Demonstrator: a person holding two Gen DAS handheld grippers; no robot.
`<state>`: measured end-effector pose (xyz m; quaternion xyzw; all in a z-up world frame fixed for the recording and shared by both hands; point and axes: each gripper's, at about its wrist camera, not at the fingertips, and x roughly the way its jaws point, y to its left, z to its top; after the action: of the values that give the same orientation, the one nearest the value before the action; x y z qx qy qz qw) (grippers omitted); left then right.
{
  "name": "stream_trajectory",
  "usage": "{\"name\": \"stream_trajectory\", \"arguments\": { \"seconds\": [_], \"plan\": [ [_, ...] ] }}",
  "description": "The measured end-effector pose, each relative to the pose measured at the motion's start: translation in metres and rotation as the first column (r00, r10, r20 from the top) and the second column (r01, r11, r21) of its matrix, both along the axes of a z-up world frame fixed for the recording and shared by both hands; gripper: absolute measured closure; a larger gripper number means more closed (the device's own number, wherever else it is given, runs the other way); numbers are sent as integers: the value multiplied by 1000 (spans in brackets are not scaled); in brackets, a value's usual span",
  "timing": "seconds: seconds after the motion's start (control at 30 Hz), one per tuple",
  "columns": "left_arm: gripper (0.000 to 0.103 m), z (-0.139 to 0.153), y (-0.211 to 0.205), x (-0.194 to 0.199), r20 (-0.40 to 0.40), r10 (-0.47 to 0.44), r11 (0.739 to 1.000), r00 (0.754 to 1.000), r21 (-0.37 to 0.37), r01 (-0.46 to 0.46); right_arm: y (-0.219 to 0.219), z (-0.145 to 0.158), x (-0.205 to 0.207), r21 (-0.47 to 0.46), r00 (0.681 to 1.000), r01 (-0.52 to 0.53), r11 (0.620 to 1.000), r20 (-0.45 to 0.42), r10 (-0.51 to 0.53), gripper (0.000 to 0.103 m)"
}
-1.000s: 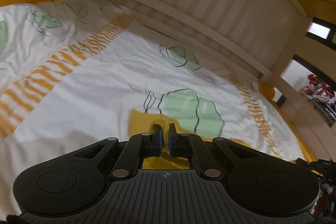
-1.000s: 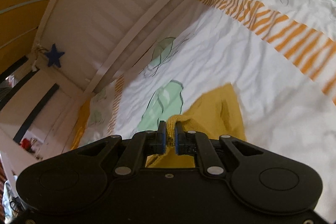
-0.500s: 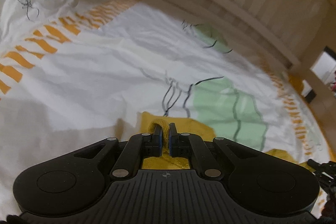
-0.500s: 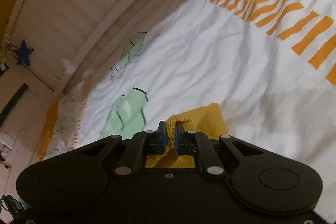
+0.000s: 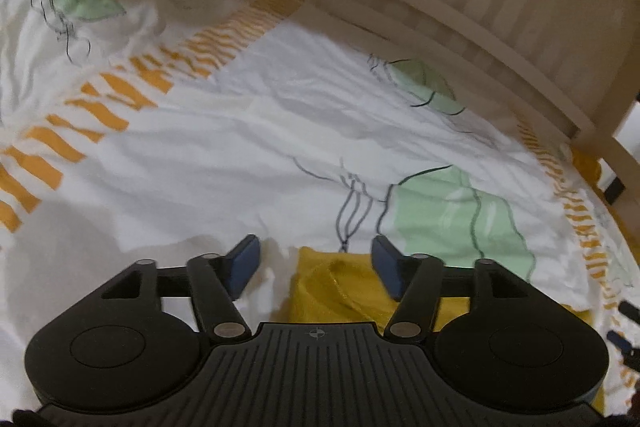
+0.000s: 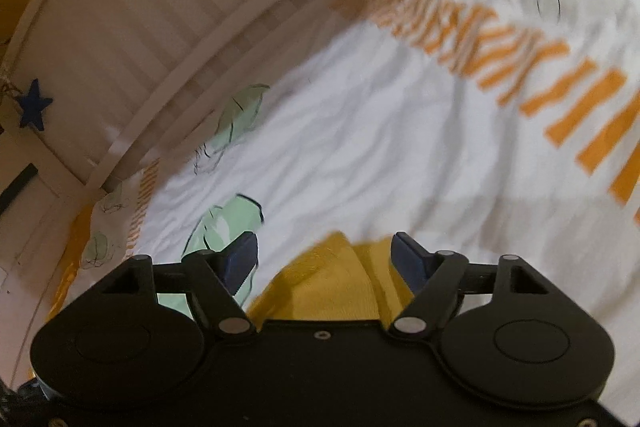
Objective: Fold small clothes
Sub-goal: 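Withdraw both open grippers from the half-folded sweater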
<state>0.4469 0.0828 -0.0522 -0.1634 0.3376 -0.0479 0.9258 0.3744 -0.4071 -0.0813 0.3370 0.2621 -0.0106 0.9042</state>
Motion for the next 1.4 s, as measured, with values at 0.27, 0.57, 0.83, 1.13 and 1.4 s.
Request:
{"name": "stream_trajectory", "arguments": {
  "seconds": [0.27, 0.57, 0.83, 1.13, 1.4],
  "plan": [
    [27, 10, -33, -59, -40, -122, 978, 992, 164, 127, 30, 30, -37, -158, 995, -97, 983, -22, 94, 6],
    [27, -26, -46, -101, -180, -210, 952, 961, 187, 243, 52, -6, -77, -190, 958, -197, 962, -246, 147, 6],
    [27, -51, -29, -118, -255, -189, 944, 948, 220, 247, 65, -27, -104, -345, 903, -322, 882, -391, 176, 6],
    [27, -43, -16, -124, -293, -171, 960, 941, 164, 226, 58, -27, -114, -316, 916, -280, 906, -370, 154, 6],
    [27, -33, 1, -117, -268, -76, 992, 960, 73, 99, 79, -3, -127, -443, 964, -208, 872, -245, 106, 0]
  ]
}}
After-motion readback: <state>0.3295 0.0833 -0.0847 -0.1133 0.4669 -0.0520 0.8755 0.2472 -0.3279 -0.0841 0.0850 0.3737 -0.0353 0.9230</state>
